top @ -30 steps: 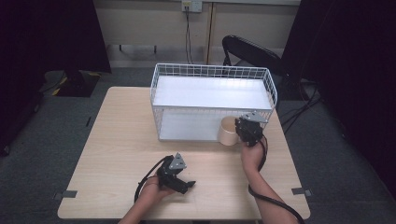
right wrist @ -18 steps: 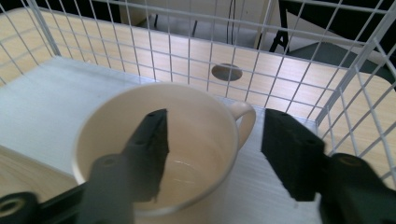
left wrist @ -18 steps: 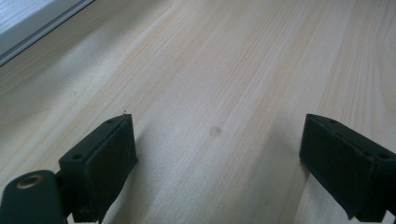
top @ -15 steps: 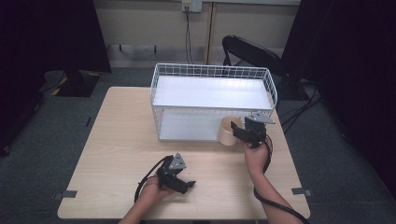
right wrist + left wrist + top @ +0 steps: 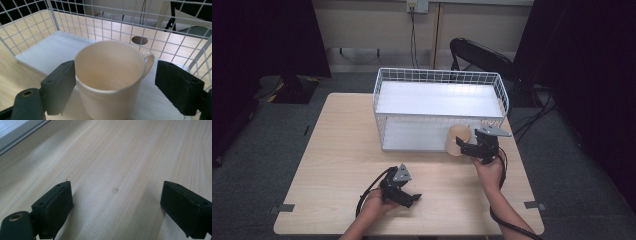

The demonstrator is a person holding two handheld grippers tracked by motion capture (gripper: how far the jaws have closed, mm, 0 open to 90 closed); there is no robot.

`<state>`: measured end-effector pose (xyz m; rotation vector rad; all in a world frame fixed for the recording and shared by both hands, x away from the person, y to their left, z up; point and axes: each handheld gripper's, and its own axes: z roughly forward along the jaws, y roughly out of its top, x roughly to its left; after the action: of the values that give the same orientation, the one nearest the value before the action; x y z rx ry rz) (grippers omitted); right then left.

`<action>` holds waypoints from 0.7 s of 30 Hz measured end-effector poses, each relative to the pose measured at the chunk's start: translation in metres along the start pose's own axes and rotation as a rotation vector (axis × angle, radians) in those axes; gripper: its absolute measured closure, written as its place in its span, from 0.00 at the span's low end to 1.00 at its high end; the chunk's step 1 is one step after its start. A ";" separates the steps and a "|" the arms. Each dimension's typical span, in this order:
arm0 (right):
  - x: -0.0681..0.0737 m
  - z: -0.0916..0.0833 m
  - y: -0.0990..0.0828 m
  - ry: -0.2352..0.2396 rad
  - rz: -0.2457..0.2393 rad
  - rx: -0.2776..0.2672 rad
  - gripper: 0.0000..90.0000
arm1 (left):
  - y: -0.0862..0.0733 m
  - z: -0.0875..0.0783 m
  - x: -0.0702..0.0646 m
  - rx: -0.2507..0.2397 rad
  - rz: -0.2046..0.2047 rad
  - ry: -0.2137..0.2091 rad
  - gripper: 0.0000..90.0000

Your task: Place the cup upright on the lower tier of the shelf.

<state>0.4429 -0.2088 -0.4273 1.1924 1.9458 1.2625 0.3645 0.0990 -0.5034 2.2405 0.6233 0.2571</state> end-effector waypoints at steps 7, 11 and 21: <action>0.005 0.000 -0.003 0.027 -0.007 0.017 0.18 | 0.000 0.000 0.000 0.000 0.000 0.000 0.12; 0.008 0.003 -0.007 0.019 -0.027 0.037 0.17 | 0.000 0.000 0.000 0.002 -0.002 0.002 0.11; 0.008 0.011 -0.015 -0.005 -0.016 0.079 0.19 | 0.000 0.000 0.000 0.001 -0.002 0.002 0.11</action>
<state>0.4418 -0.1998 -0.4448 1.2143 2.0143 1.1836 0.3646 0.0986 -0.5034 2.2410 0.6274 0.2579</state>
